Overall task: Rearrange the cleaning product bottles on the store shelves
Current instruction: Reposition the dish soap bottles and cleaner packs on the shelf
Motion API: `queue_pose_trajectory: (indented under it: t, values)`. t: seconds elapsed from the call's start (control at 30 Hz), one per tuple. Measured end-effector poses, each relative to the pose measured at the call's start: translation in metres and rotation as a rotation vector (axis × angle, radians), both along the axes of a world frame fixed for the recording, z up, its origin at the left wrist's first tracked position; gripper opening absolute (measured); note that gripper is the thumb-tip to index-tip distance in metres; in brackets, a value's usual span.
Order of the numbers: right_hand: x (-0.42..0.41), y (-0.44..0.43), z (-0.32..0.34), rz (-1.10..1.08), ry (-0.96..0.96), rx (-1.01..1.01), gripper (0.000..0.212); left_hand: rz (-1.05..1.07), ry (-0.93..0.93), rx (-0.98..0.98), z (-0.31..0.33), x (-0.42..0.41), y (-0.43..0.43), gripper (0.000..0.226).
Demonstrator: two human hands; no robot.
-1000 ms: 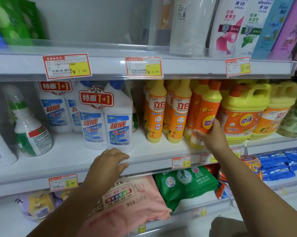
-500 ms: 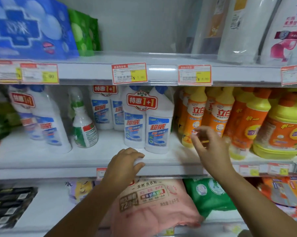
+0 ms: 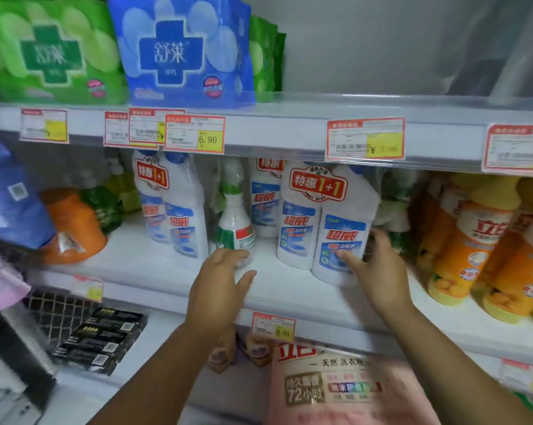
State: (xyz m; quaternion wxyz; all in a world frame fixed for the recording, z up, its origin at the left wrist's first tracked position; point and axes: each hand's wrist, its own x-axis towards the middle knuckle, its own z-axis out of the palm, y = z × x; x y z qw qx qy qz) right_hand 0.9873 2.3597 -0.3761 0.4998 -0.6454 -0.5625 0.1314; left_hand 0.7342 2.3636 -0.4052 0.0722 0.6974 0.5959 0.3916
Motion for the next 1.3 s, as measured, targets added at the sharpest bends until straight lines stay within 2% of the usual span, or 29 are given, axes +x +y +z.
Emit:
queue_pose_trajectory:
  t: [0.27, 0.43, 0.47, 0.53, 0.6, 0.67, 0.77, 0.83, 0.93, 1.0, 1.13, 1.3]
  values:
    - [-0.043, 0.045, -0.011, 0.019, 0.020, 0.093, 0.055, 0.015, 0.036, -0.038, -0.007, -0.028, -0.005, 0.034]
    - [-0.054, 0.052, -0.021, 0.020, 0.100, 0.029, 0.058, 0.025, 0.066, -0.048, -0.006, -0.041, -0.009, 0.036]
    - [-0.057, 0.048, -0.020, -0.022, 0.121, 0.056, 0.060, 0.021, 0.070, -0.050, -0.006, -0.043, -0.009, 0.036]
    - [-0.066, 0.036, -0.013, -0.136, 0.080, 0.239, 0.053, 0.012, 0.080, -0.054, -0.006, -0.046, -0.009, 0.035]
    - [-0.084, 0.024, -0.002, -0.095, -0.011, 0.345, 0.038, 0.006, 0.091, -0.057, -0.006, -0.050, -0.009, 0.034]
    - [-0.109, 0.022, 0.002, 0.141, -0.063, 0.219, 0.036, 0.007, 0.095, -0.058, -0.006, -0.055, -0.010, 0.033]
    - [-0.142, 0.036, -0.006, 0.388, 0.008, -0.015, 0.059, 0.004, 0.078, -0.053, -0.005, -0.061, -0.012, 0.034]
    - [-0.161, 0.049, -0.012, 0.379, 0.035, -0.056, 0.069, -0.016, 0.084, -0.048, -0.006, -0.065, -0.014, 0.034]
    - [-0.181, 0.064, -0.017, 0.179, -0.059, -0.106, 0.085, -0.040, 0.086, -0.041, -0.010, -0.069, -0.017, 0.034]
    - [-0.186, 0.067, -0.015, 0.093, -0.098, -0.118, 0.086, -0.045, 0.088, -0.034, -0.012, -0.069, -0.018, 0.034]
    - [-0.169, 0.056, -0.009, 0.148, -0.067, -0.108, 0.074, -0.059, 0.081, -0.009, -0.009, -0.062, -0.016, 0.035]
    - [-0.107, 0.006, -0.001, 0.329, -0.085, -0.137, 0.076, -0.098, 0.074, 0.016, -0.003, -0.034, -0.015, 0.039]
